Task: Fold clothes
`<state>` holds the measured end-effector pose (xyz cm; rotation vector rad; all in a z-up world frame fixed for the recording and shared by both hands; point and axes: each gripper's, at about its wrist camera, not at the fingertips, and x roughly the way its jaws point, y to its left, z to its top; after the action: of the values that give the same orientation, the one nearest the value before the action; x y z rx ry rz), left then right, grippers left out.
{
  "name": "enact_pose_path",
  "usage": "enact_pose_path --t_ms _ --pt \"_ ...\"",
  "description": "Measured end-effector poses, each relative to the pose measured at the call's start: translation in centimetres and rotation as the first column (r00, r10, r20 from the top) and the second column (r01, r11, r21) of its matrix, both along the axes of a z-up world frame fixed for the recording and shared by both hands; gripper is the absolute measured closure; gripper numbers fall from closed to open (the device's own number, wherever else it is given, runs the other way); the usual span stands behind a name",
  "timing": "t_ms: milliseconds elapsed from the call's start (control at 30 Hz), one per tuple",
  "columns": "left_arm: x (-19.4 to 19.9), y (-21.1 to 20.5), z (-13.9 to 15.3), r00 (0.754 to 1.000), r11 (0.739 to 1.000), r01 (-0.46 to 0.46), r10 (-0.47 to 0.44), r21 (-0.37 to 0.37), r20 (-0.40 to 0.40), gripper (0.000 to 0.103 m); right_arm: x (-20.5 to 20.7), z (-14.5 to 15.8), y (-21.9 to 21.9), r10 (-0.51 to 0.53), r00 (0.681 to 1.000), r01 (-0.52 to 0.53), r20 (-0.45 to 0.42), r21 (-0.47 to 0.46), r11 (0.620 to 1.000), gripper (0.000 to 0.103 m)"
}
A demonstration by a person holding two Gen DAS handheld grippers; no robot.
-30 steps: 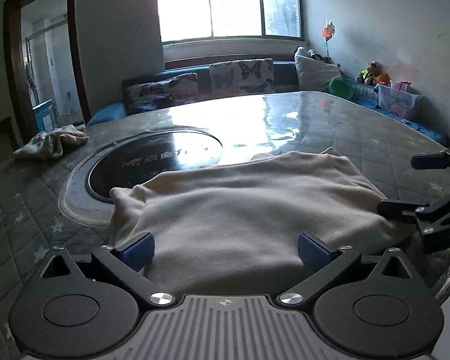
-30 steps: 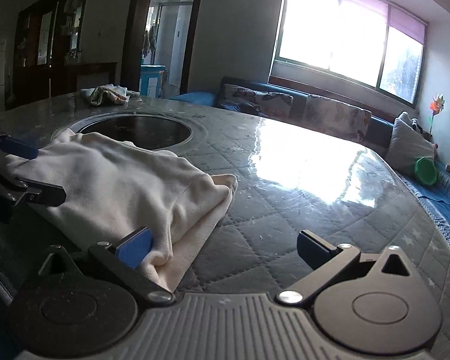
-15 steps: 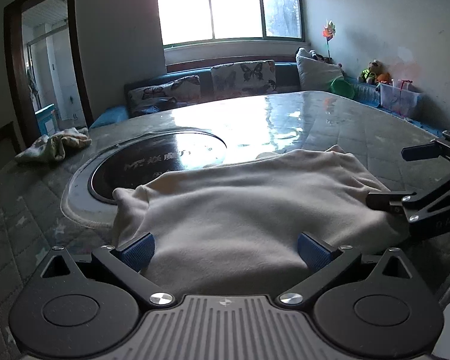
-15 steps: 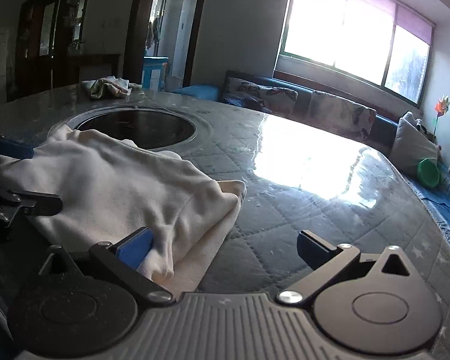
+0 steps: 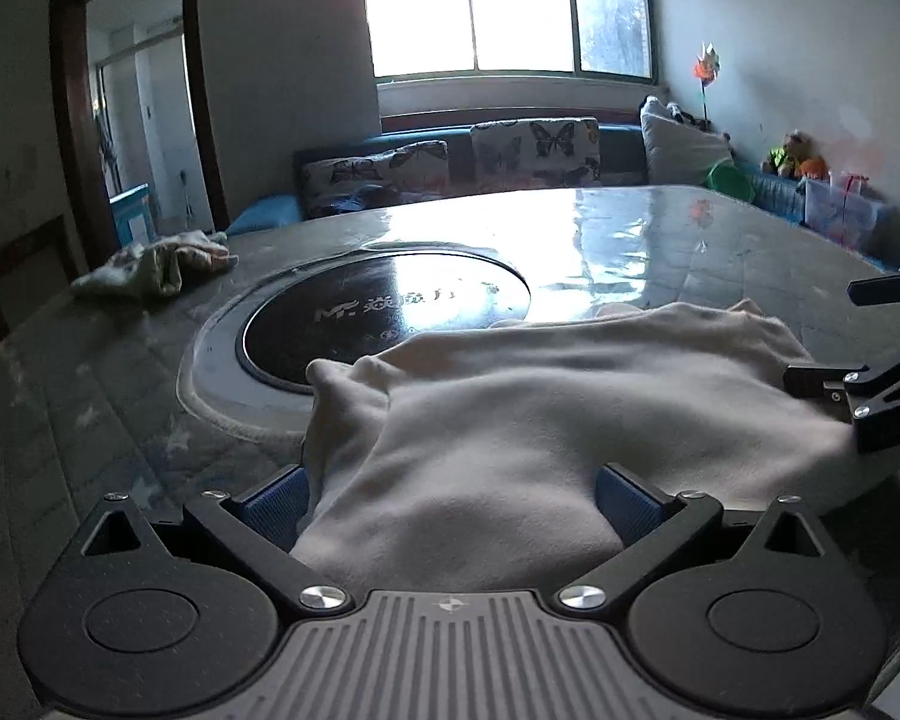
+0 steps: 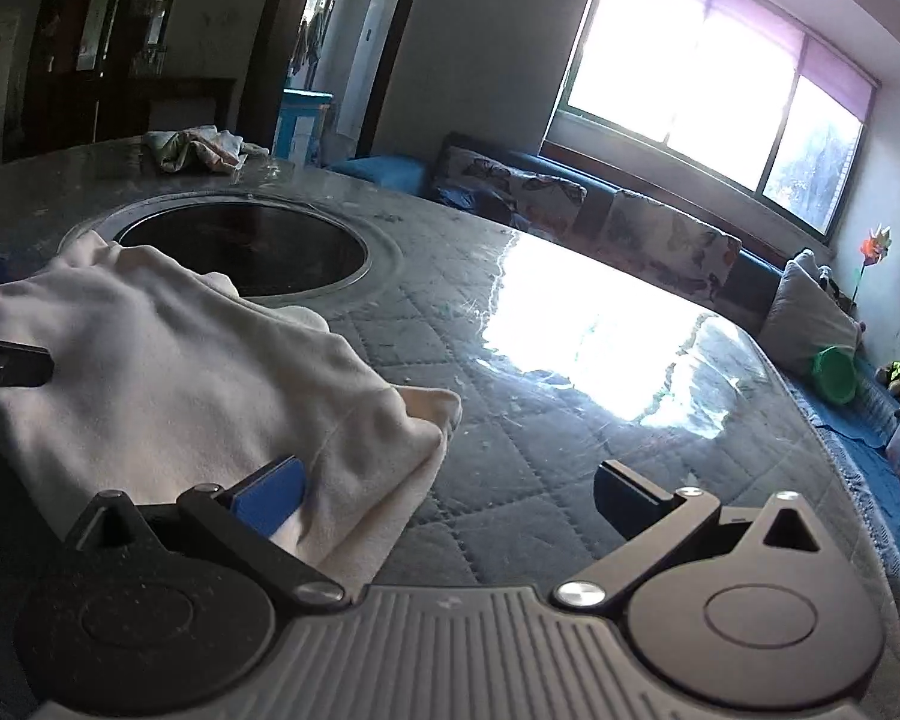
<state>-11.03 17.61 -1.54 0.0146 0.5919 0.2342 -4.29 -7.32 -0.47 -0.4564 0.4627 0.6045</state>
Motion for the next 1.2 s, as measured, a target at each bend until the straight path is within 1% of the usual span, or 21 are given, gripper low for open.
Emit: enact_pose_path --t_ms 133,200,300,433,500,600,700,733,767,867,967,1033,1200 --pt "0.0 -0.1 -0.1 1.000 1.000 -0.002 0.002 0.003 0.001 0.000 0.8 1.3 0.2 -0.005 0.999 0.005 0.031 0.011 1.000 0.000" --pt "-0.1 -0.1 -0.1 1.000 1.000 -0.005 0.005 -0.002 0.002 0.000 1.7 1.1 0.7 -0.019 0.999 0.020 0.036 -0.017 1.000 0.000" --pt "-0.2 0.2 -0.2 1.000 1.000 -0.006 0.006 -0.014 0.000 0.000 2.9 -0.4 1.2 -0.048 0.997 0.053 0.056 -0.093 0.994 0.000" --pt "0.0 0.5 -0.3 1.000 1.000 -0.004 0.004 -0.024 -0.001 0.000 4.3 -0.5 0.8 -0.097 0.994 0.101 0.055 -0.070 0.992 0.000" --pt "0.0 0.5 -0.3 1.000 1.000 -0.005 0.005 -0.026 -0.002 0.000 4.5 -0.4 0.9 -0.098 0.994 0.102 0.054 -0.071 0.992 0.000" --pt "0.0 0.5 -0.3 1.000 1.000 -0.007 0.007 -0.028 -0.001 0.000 4.1 0.4 1.0 -0.079 0.994 0.084 0.075 -0.061 0.995 0.000" --pt "0.1 0.6 -0.5 1.000 0.999 -0.011 0.011 -0.038 0.000 0.000 3.8 0.8 1.8 -0.028 0.998 0.031 0.063 -0.042 0.999 0.000" --pt "0.1 0.5 -0.5 1.000 0.999 -0.011 0.011 -0.039 -0.001 0.000 3.8 0.8 2.1 -0.012 0.998 0.015 0.059 -0.042 0.999 0.000" --pt "0.0 0.5 -0.5 1.000 0.999 -0.010 0.010 -0.037 -0.001 0.000 4.0 0.5 2.6 -0.003 0.998 0.006 0.055 -0.062 0.998 0.000" --pt "0.0 0.6 -0.5 1.000 0.999 -0.008 0.008 -0.040 0.000 0.000 4.7 -0.7 3.4 -0.010 0.999 0.015 0.048 -0.103 0.995 0.000" --pt "0.0 0.7 -0.5 1.000 0.999 -0.007 0.007 -0.046 0.000 0.000 5.6 -0.4 3.2 -0.033 0.999 0.034 0.014 -0.079 0.996 0.000" --pt "-0.1 0.7 -0.6 1.000 0.999 -0.007 0.007 -0.048 0.002 0.000 5.4 0.1 3.4 -0.025 0.999 0.028 0.033 -0.092 0.995 0.000" --pt "-0.1 0.8 -0.6 1.000 0.998 -0.011 0.011 -0.063 0.004 0.000 4.6 1.2 5.2 0.058 0.997 -0.054 0.042 -0.081 0.995 0.000"
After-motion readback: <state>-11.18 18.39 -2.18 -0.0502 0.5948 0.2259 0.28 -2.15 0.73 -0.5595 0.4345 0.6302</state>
